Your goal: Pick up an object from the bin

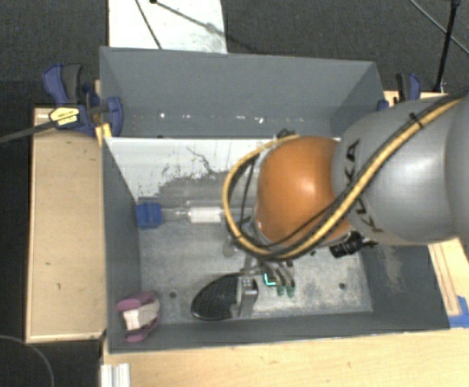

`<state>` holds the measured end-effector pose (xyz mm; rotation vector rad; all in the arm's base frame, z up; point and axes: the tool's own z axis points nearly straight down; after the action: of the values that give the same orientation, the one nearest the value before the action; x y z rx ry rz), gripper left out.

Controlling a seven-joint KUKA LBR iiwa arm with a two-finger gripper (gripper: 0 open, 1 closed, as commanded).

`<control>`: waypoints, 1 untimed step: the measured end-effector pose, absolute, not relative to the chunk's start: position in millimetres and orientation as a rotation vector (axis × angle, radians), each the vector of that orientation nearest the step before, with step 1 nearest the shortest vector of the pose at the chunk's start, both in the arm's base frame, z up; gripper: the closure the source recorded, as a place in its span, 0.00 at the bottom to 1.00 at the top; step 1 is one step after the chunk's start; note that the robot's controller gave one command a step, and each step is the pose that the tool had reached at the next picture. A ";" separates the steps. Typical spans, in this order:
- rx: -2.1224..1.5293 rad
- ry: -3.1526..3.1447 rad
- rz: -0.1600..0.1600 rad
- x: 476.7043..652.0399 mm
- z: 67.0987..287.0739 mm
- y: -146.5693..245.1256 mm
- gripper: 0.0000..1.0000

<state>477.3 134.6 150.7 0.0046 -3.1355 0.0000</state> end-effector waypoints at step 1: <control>0.092 -3.150 -0.003 480.7 68.6 132.9 0.00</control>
Offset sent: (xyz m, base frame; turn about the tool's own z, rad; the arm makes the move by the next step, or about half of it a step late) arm 0.0006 -0.0018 -0.0807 -0.0580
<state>480.7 132.9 68.6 0.0921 -3.1498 -0.0032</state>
